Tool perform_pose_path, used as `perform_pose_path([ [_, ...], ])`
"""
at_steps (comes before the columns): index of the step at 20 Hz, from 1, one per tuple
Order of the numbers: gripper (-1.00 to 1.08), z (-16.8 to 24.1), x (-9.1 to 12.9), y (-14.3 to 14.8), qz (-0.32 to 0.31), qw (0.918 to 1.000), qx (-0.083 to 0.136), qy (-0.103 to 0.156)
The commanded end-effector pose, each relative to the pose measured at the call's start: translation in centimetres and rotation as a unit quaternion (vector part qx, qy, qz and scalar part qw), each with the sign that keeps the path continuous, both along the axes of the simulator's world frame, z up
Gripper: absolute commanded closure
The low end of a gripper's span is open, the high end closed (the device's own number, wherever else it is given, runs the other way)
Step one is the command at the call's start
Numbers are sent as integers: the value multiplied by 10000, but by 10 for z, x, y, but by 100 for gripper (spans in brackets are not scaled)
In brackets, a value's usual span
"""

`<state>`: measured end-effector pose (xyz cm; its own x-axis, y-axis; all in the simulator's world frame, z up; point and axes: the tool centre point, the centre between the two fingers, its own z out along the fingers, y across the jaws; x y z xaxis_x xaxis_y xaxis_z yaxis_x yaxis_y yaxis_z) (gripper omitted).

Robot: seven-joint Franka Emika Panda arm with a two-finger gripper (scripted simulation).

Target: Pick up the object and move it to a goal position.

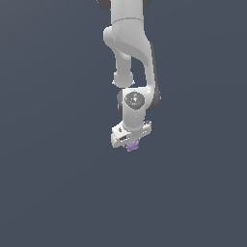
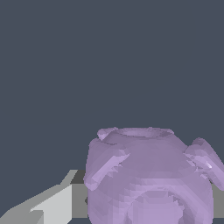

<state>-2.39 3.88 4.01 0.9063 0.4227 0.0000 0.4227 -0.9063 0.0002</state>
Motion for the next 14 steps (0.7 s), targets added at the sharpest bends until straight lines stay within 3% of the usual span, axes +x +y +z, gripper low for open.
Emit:
perform_pose_path([
  [1,108,-1,0,0,2,10000,1,1],
  [14,108,28,-1,-4,-1,10000,-1,0],
])
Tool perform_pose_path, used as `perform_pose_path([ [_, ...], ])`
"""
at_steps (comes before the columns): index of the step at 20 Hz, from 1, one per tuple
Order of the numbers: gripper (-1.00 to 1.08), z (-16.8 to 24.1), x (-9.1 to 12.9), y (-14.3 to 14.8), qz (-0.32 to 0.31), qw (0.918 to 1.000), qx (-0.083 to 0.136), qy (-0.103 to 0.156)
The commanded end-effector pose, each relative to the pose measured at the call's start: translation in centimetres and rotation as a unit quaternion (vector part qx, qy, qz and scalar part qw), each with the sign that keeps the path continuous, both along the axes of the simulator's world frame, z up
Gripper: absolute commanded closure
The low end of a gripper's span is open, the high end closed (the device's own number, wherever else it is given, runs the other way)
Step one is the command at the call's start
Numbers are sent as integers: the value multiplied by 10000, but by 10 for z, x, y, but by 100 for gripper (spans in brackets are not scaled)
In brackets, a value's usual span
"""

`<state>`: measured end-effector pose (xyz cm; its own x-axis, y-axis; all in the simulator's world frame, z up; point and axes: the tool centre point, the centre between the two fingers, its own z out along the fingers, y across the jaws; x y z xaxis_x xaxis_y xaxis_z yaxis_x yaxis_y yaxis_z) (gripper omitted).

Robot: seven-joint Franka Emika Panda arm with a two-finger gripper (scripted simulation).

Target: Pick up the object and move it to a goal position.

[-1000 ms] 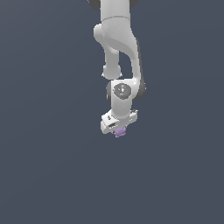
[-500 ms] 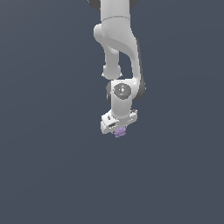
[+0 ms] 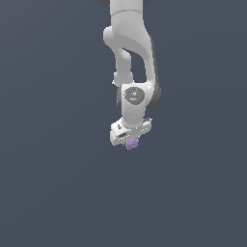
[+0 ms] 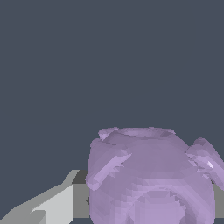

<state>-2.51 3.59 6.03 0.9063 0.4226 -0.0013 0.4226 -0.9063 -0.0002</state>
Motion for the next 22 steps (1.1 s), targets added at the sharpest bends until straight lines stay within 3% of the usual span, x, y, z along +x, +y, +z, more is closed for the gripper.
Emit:
perform_pose_path([
  [1,108,14,0,-2,-1,10000,0,-7],
  [8,108,72,-2,-9,3,10000,-1,-6],
  [22,108,232,-5,-29,8,10000,7,-6],
])
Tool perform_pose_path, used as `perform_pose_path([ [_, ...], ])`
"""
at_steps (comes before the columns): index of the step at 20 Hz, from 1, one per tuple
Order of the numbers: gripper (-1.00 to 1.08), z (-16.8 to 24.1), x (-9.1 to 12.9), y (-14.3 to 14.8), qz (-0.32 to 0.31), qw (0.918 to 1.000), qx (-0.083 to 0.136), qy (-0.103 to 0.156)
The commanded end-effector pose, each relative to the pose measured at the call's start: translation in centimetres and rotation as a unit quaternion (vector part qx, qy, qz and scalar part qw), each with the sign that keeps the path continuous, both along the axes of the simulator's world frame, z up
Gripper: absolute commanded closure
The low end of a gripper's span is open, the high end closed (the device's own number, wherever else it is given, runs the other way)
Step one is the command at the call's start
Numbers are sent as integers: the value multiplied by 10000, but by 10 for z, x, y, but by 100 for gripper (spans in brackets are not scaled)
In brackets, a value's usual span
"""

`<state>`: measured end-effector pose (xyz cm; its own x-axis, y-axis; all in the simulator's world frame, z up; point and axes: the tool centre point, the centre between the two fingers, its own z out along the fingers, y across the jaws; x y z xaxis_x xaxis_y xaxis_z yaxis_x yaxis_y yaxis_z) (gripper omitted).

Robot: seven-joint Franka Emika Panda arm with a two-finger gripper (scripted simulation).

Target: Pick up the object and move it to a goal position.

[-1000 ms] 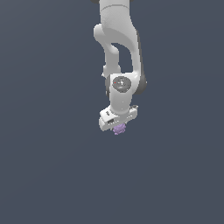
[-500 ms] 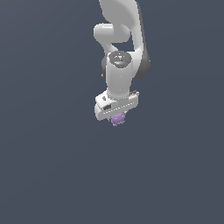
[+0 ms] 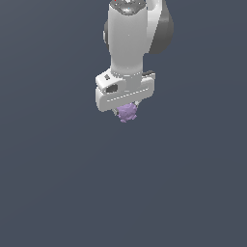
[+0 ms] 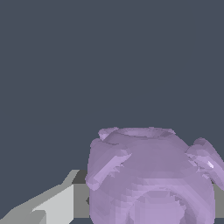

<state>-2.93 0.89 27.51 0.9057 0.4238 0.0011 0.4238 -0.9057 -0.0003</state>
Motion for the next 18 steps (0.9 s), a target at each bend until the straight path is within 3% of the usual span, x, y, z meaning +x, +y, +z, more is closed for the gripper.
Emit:
perform_pose_path([
  [1,108,28,-1,-4,1,10000,1,4],
  [18,108,190,1,-25,-1,10000,-1,4],
])
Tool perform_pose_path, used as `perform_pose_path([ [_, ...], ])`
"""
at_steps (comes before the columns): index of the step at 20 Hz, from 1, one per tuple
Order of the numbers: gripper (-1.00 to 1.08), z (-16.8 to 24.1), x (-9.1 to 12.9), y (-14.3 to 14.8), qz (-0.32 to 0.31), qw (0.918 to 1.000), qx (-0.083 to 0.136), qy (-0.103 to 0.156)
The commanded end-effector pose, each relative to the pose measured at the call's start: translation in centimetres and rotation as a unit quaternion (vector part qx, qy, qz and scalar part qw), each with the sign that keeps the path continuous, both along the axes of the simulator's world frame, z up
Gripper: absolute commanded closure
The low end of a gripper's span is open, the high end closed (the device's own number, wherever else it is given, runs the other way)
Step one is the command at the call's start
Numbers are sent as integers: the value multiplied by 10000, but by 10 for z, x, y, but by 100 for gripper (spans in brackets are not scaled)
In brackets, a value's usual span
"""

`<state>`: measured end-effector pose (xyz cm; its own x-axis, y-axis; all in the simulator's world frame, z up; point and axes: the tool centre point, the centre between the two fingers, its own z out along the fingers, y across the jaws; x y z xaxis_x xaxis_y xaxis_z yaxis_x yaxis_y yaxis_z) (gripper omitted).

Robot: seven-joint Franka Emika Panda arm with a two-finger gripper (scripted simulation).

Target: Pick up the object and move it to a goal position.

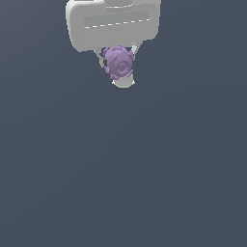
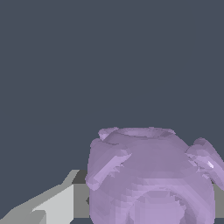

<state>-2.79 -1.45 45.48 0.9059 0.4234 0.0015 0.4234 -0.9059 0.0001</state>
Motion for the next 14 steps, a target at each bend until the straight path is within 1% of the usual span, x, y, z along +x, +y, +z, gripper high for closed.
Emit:
perform_pose_path([
  [1,108,17,0,-2,1,10000,0,7],
  [7,108,41,2,-6,-1,10000,-2,7],
  [14,108,51,3,-7,-1,10000,-2,7],
])
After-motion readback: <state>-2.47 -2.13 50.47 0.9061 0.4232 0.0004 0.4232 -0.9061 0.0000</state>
